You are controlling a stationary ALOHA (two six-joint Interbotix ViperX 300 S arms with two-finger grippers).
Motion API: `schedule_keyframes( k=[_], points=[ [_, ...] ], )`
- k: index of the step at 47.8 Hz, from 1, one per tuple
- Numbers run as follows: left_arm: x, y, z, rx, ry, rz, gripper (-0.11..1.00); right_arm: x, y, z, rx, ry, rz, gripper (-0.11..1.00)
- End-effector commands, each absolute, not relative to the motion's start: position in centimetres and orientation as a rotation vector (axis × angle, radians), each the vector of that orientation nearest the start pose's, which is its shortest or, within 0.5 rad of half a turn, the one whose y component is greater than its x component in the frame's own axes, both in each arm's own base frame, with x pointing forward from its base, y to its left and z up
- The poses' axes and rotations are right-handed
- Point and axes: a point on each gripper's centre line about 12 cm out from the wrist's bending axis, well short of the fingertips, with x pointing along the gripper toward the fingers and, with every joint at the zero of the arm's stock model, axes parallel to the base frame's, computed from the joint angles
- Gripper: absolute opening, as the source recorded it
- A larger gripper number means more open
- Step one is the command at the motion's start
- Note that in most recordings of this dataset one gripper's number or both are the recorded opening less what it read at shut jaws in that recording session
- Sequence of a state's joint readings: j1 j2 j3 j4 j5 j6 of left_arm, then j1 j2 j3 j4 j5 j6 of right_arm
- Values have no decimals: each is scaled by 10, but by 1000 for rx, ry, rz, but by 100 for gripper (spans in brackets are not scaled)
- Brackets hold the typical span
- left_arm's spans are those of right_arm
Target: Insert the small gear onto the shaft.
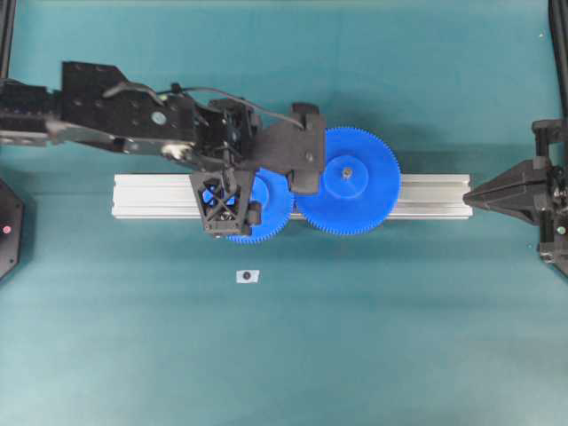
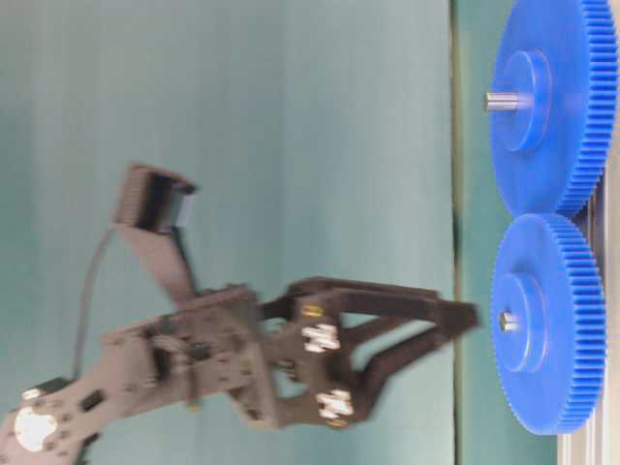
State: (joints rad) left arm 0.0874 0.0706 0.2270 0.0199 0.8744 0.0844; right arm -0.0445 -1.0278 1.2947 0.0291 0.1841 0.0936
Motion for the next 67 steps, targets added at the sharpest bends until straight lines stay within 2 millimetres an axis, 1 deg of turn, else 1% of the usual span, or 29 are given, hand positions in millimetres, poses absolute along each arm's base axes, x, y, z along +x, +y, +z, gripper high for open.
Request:
schedule_keyframes(
  k=[1,15,24,37,54,67],
  points=[
    [411,37,259,43,1086,43,90,172,-8,208,142,434,-70,2],
    [400,34,288,44,1013,46,90,172,-8,208,142,432,-70,2],
    [393,33,303,43,977,48,90,172,-8,208,142,432,-70,2],
    [387,32,307,36,969,52,90,172,-8,208,142,431,-70,2],
    [387,27,307,40,967,41,90,172,-8,208,142,431,-70,2],
    [387,27,305,18,971,53,90,172,-8,208,142,431,-70,2]
  ],
)
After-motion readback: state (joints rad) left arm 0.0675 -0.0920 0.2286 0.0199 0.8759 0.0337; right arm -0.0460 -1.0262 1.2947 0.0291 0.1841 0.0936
